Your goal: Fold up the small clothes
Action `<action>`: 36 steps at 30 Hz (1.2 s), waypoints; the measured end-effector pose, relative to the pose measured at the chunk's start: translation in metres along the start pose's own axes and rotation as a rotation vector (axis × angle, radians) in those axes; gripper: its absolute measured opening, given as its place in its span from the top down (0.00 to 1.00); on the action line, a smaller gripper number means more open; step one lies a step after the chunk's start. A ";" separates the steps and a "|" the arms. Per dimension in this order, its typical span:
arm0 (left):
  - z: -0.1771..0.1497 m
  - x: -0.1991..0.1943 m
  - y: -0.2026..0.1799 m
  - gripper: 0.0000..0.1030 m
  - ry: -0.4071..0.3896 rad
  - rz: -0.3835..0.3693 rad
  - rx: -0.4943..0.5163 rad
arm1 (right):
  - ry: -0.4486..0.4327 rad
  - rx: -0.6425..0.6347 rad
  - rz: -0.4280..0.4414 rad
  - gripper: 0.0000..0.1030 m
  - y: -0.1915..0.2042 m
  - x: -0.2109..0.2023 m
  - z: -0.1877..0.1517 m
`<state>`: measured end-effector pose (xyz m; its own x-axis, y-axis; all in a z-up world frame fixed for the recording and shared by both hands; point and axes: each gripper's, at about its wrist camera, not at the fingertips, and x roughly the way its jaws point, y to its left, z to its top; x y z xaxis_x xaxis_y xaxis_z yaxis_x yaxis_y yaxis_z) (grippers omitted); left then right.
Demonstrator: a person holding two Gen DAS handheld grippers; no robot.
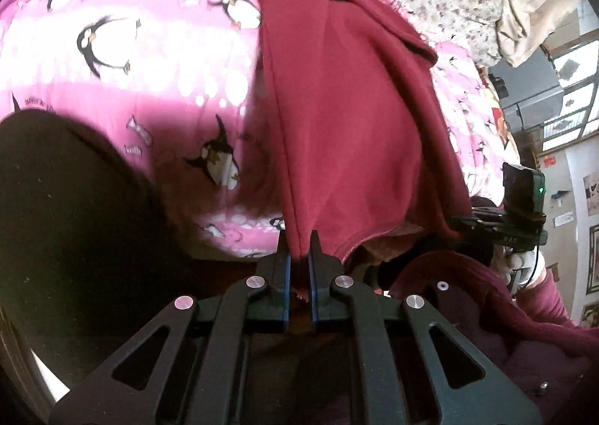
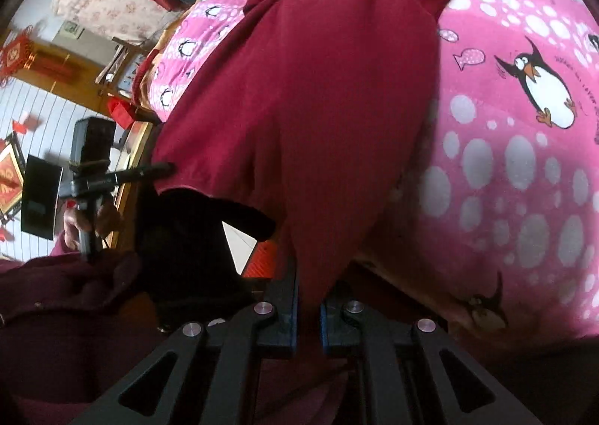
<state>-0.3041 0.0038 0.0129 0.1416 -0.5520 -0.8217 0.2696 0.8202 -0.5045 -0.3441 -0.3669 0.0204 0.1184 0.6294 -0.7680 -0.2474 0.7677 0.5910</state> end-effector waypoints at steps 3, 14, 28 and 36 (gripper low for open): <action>0.003 -0.017 0.001 0.94 -0.054 -0.042 0.009 | -0.019 -0.012 -0.006 0.93 0.007 -0.005 0.003; 0.076 -0.093 -0.007 0.94 -0.343 -0.159 0.003 | -0.419 0.023 0.217 0.93 0.014 -0.092 0.043; 0.220 -0.092 -0.014 0.94 -0.486 -0.084 0.053 | -0.713 0.165 0.260 0.93 -0.028 -0.128 0.153; 0.295 -0.044 -0.005 0.94 -0.432 0.013 0.034 | -0.708 0.221 0.138 0.93 -0.066 -0.117 0.218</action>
<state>-0.0311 -0.0196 0.1297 0.5291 -0.5596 -0.6379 0.2951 0.8262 -0.4799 -0.1324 -0.4648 0.1254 0.7085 0.5911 -0.3855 -0.1151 0.6357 0.7633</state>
